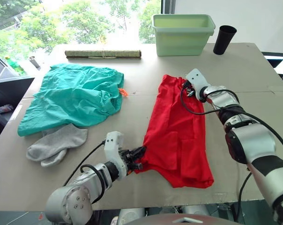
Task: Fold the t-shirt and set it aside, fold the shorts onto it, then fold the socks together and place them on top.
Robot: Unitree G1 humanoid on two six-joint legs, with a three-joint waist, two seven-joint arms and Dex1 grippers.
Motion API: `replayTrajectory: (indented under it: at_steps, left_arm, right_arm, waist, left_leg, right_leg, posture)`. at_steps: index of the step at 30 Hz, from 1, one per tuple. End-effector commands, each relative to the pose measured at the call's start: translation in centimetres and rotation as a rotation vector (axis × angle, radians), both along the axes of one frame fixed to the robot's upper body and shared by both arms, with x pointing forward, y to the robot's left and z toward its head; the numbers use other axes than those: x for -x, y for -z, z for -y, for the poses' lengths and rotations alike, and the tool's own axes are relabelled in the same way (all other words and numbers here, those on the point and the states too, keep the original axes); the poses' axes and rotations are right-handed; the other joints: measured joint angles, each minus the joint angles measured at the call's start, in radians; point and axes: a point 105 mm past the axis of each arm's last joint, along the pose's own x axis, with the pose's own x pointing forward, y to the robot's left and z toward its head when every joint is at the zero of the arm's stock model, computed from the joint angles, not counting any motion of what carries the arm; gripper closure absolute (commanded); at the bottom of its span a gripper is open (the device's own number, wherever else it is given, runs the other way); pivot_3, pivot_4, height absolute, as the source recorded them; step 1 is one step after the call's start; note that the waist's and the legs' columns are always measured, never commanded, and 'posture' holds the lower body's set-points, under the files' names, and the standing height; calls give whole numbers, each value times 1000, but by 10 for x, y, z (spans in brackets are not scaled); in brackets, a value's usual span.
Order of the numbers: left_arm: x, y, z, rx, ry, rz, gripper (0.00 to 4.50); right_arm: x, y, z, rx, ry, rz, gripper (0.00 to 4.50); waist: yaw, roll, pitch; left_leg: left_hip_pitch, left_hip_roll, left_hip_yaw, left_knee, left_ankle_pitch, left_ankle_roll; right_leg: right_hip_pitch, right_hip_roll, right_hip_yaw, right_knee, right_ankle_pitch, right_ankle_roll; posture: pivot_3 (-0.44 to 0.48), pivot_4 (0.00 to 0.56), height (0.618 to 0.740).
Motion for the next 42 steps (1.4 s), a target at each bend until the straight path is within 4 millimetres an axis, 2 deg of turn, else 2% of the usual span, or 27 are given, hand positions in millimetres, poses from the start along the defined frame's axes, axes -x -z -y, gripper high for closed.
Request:
replayTrajectory:
  at_steps: [1, 2, 4, 6, 7, 8, 9, 11, 12, 14, 17, 20, 26, 29, 30, 31, 32, 33, 38, 41, 42]
  left_arm:
    - [0, -39, -10, 66, 168, 175, 2376]
    - [7, -50, -13, 21, 319, 224, 2027]
    - [19, -61, -18, -60, 590, 262, 2027]
    - [12, -66, -22, -73, 696, 298, 2027]
    - [10, -67, -23, -79, 763, 319, 2027]
    - [9, -68, -24, -96, 835, 353, 1996]
    - [7, -66, -25, -127, 908, 379, 1756]
    - [4, -61, -26, -156, 1007, 406, 1241]
    - [1, -59, -24, -162, 1035, 415, 685]
    - [-2, -52, -19, -186, 1090, 424, 32]
    - [-10, -38, -12, -270, 1110, 469, 32]
    - [-14, -23, -8, -339, 1105, 488, 32]
    - [-18, -5, -6, -414, 1011, 500, 32]
    - [-17, 1, -5, -440, 994, 520, 906]
    - [-17, 2, -5, -444, 977, 526, 1360]
    - [-15, 3, -4, -444, 965, 534, 1445]
    - [-14, 4, -4, -445, 956, 540, 1948]
    - [-14, 5, -7, -446, 918, 542, 2308]
    - [-14, 4, -25, -462, 805, 540, 4493]
    - [-15, 7, -33, -483, 747, 532, 4500]
    - [-13, 9, -34, -488, 743, 531, 4500]
  right_arm:
    - [9, -40, 4, -120, -164, 116, 1535]
    - [28, -51, 10, -131, -261, 163, 1142]
    - [92, -64, 12, -124, -439, 205, 1142]
    - [147, -61, 6, -90, -539, 177, 1142]
    - [171, -52, 9, -68, -565, 111, 1142]
    - [193, -44, 12, -58, -582, 60, 920]
    - [216, -36, 14, -46, -602, 2, 616]
    - [246, -25, 17, -5, -601, -54, 30]
    - [258, -19, 19, 13, -583, -72, 0]
    - [283, -9, 19, -3, -564, -153, 0]
    - [300, 1, 17, -21, -517, -198, 0]
    - [308, 15, 14, -17, -458, -228, 0]
    - [305, 34, 17, -90, -274, -255, 0]
    - [308, 44, 14, -96, -253, -281, 0]
    - [307, 47, 13, -93, -241, -284, 0]
    - [308, 53, 14, -83, -234, -299, 0]
    - [309, 58, 14, -75, -230, -310, 490]
    - [309, 62, 17, -72, -209, -320, 617]
    - [311, 67, 34, -25, -144, -318, 2832]
    - [315, 67, 44, -9, -99, -321, 4386]
    - [316, 66, 46, -12, -87, -319, 4459]
  waist:
    - [2, 0, 0]
    - [2, 0, 0]
    - [15, -1, 0]
    - [29, 15, -1]
    - [30, 21, -1]
    - [30, 22, 1]
    - [29, 21, 2]
    - [22, 16, 4]
    - [23, 14, 5]
    - [29, 12, 6]
    - [26, 9, 7]
    - [31, 4, 6]
    - [31, 1, 6]
    - [31, 0, 6]
    - [31, 0, 6]
    - [31, 0, 6]
    - [31, 0, 6]
    - [30, 0, 6]
    - [32, -1, 5]
    - [32, -3, 4]
    - [33, -4, 4]
  left_leg:
    - [0, 0, -1, 0, 0, -1]
    - [-1, 0, -3, 0, 0, -1]
    - [-4, 1, -7, 0, 1, -2]
    - [-11, 0, -18, -1, 0, -3]
    - [-12, -1, -19, -1, 0, -3]
    - [-13, -3, -17, -1, 0, -3]
    - [-14, -3, -16, -1, 0, -3]
    - [-10, -2, -15, -1, 0, -3]
    - [-8, -1, -14, -1, 0, -3]
    - [-2, -1, -13, -1, 0, -2]
    - [1, -1, -13, -1, 0, -2]
    - [1, -1, -12, 0, -1, -1]
    - [-2, -1, -12, 0, -1, -1]
    - [-2, -1, -12, 0, -1, 0]
    - [-2, -1, -12, 0, -1, 0]
    - [-2, -1, -12, 0, -1, 0]
    - [-2, -1, -12, 0, -1, 0]
    - [-1, -1, -12, 0, -1, 0]
    - [-2, 0, -12, -1, -1, 0]
    - [-1, 0, -12, -1, -1, 1]
    - [-1, 0, -12, -1, -2, 1]
  right_leg:
    - [0, 0, -1, 0, 0, 0]
    - [0, 0, -3, -1, 0, 0]
    - [0, 0, -6, -2, 0, 0]
    - [-3, 0, -10, -3, 0, 0]
    - [-2, -1, -8, -4, 0, 0]
    - [-2, -2, -6, -8, -1, 2]
    - [-2, -2, -5, -10, -1, 2]
    - [-1, 0, -5, -7, -1, 2]
    - [0, 1, -4, -5, -1, 1]
    - [3, 2, -3, -3, -1, 1]
    - [6, 3, -1, -2, -1, 1]
    - [5, 4, 1, -2, -1, 1]
    - [4, 5, 1, -3, -1, 1]
    - [3, 5, 1, -3, -1, 1]
    - [3, 5, 1, -3, -1, 1]
    - [3, 5, 1, -2, -1, 1]
    - [3, 5, 1, -2, -1, 1]
    - [3, 5, 1, -2, -1, 1]
    - [3, 4, 1, -2, -1, 1]
    - [4, 4, 1, -2, -1, 1]
    - [4, 4, 1, -2, -1, 1]
  posture:
    - [0, 150, 740]
    - [0, 150, 740]
    - [0, 150, 740]
    - [0, 150, 740]
    - [0, 150, 740]
    - [0, 150, 740]
    - [0, 150, 740]
    - [0, 150, 740]
    - [0, 150, 740]
    - [0, 150, 740]
    - [0, 150, 740]
    - [0, 150, 740]
    - [0, 150, 740]
    - [0, 150, 740]
    - [0, 150, 740]
    - [0, 150, 740]
    - [0, 150, 740]
    - [0, 150, 740]
    - [0, 150, 740]
    - [0, 150, 740]
    - [0, 150, 740]
